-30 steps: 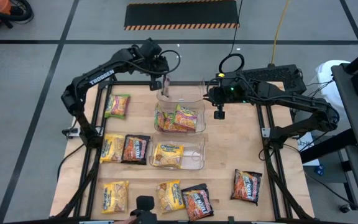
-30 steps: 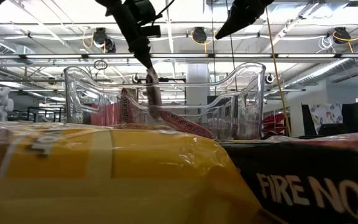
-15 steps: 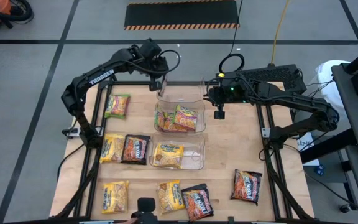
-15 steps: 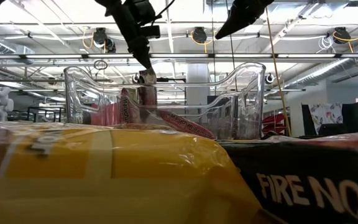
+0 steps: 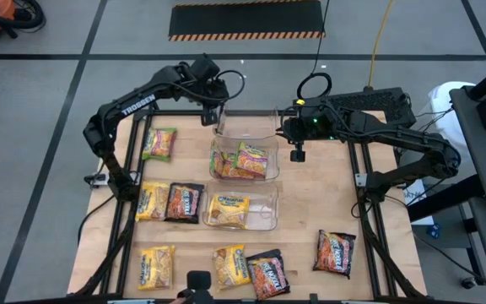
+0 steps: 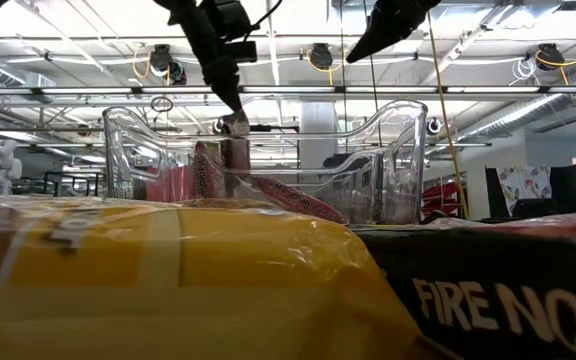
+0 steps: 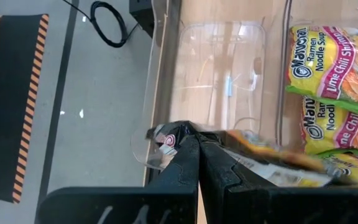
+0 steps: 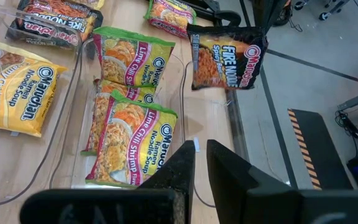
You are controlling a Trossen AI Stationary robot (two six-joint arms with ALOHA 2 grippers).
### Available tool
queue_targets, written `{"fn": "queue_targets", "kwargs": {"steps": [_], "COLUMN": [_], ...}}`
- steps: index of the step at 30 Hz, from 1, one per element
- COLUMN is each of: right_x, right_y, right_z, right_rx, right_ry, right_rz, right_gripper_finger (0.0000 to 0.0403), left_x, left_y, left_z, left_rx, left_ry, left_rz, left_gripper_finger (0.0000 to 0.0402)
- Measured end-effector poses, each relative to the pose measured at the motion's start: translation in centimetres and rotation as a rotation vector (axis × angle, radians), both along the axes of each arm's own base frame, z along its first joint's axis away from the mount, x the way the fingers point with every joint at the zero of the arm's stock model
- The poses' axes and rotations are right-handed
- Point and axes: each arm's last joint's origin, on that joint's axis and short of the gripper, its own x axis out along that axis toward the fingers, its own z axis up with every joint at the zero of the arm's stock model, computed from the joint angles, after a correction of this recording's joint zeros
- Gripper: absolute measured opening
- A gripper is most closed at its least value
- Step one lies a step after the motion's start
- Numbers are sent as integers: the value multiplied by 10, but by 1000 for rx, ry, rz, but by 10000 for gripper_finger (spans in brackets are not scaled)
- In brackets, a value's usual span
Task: Sort Maruchan noodles
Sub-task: Put the black noodle pack into the top transparent bin
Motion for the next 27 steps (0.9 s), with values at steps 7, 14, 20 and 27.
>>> {"fn": "queue_targets", "kwargs": {"steps": [7, 14, 20, 27], "right_x": [0, 0, 0, 0], "right_y": [0, 0, 0, 0], "right_z": [0, 0, 0, 0], "right_rx": [0, 0, 0, 0], "right_ry": [0, 0, 0, 0], "right_rz": [0, 0, 1, 1], "right_gripper_finger": [36, 36, 36, 36], "left_x": [1, 1, 1, -2], "left_y": [-1, -1, -1, 4], "left_z": [0, 0, 0, 0], "left_rx": [-25, -46, -63, -111], "left_ry": [-18, -32, -45, -78], "left_rz": [-16, -14, -22, -22], "left_gripper_finger": [0, 0, 0, 0]}}
